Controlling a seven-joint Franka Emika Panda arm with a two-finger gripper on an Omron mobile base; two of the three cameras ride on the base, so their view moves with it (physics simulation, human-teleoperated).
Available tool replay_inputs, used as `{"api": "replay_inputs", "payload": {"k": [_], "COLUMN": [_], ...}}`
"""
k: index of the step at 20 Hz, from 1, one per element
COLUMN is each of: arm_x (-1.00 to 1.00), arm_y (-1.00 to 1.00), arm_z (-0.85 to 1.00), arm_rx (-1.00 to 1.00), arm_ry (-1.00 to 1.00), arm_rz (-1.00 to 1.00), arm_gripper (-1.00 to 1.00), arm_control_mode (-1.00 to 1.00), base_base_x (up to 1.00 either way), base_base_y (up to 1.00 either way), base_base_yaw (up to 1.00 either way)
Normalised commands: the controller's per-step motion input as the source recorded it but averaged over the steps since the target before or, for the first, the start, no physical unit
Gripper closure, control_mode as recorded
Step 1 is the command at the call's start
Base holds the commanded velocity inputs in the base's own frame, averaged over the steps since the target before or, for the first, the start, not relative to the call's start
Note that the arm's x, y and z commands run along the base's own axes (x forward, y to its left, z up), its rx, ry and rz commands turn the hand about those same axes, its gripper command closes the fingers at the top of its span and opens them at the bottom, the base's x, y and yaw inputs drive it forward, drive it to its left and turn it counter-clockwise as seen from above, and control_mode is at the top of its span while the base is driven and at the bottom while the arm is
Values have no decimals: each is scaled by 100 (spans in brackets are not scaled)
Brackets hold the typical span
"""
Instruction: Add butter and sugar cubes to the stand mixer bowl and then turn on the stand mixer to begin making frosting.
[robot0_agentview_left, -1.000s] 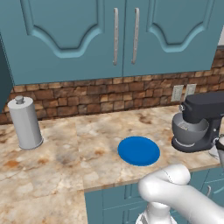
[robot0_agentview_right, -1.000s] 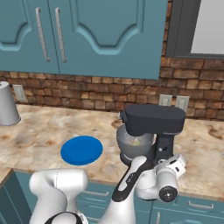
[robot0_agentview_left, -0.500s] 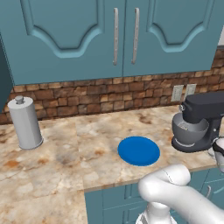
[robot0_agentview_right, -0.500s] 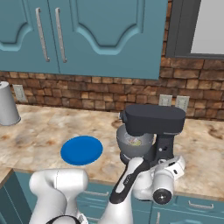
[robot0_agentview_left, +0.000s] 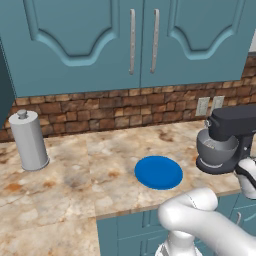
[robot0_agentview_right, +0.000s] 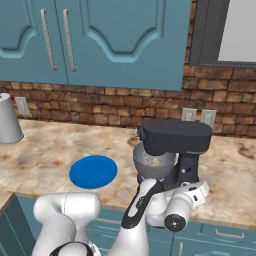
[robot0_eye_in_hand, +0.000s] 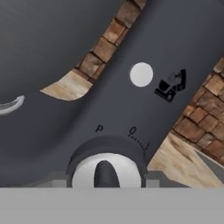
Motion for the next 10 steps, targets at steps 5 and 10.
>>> {"api": "replay_inputs", "payload": {"k": [5,10], "arm_x": [0,0], "arm_y": [3,17], "arm_z": [0,0], "arm_rx": [23,25], "arm_ry": [0,0], "arm_rz": [0,-3], "arm_gripper": [100,100], "arm_control_mode": [-100,-100], "base_base_x": [0,0], "base_base_y": [0,0], "base_base_yaw": [0,0]}}
